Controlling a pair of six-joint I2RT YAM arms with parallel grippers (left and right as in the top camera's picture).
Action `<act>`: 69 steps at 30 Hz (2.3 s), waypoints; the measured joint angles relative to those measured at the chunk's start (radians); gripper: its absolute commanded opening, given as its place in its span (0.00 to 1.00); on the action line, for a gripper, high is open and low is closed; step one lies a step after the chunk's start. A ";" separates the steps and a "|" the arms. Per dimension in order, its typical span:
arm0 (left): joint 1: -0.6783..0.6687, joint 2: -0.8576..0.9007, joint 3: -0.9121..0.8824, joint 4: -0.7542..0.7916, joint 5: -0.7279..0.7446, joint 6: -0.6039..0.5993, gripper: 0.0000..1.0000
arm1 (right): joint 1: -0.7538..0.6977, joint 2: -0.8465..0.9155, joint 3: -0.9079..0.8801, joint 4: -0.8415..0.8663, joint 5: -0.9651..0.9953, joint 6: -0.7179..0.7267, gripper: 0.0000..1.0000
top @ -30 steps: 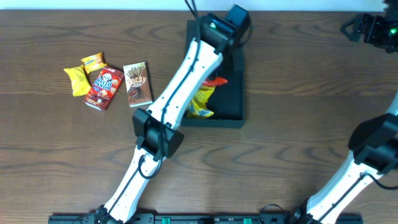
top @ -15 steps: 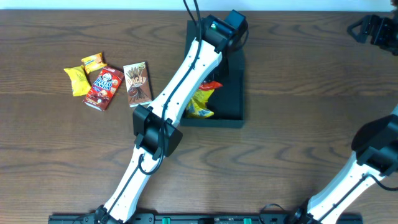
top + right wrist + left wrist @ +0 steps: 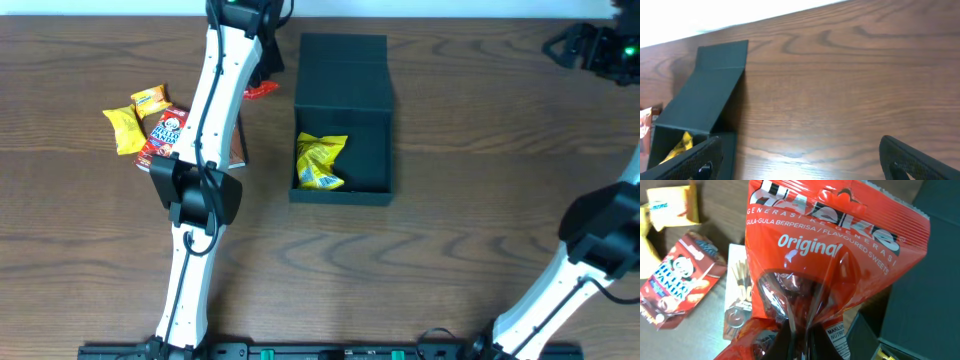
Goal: Pack container
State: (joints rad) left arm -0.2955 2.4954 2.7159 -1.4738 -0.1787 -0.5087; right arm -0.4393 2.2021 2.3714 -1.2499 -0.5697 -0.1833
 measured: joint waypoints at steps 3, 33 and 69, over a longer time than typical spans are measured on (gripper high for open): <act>-0.021 0.023 -0.048 0.017 0.038 0.017 0.06 | 0.028 0.000 0.000 0.000 0.001 0.000 0.99; -0.027 0.114 -0.093 -0.040 0.031 0.015 0.06 | 0.065 0.000 0.000 -0.013 0.024 0.000 0.99; -0.172 -0.643 -1.120 0.605 0.181 -0.059 0.06 | 0.101 0.000 0.000 -0.025 0.024 0.000 0.99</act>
State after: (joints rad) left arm -0.4671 1.8523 1.5963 -0.8688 0.0021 -0.5678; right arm -0.3386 2.2021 2.3714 -1.2747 -0.5457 -0.1833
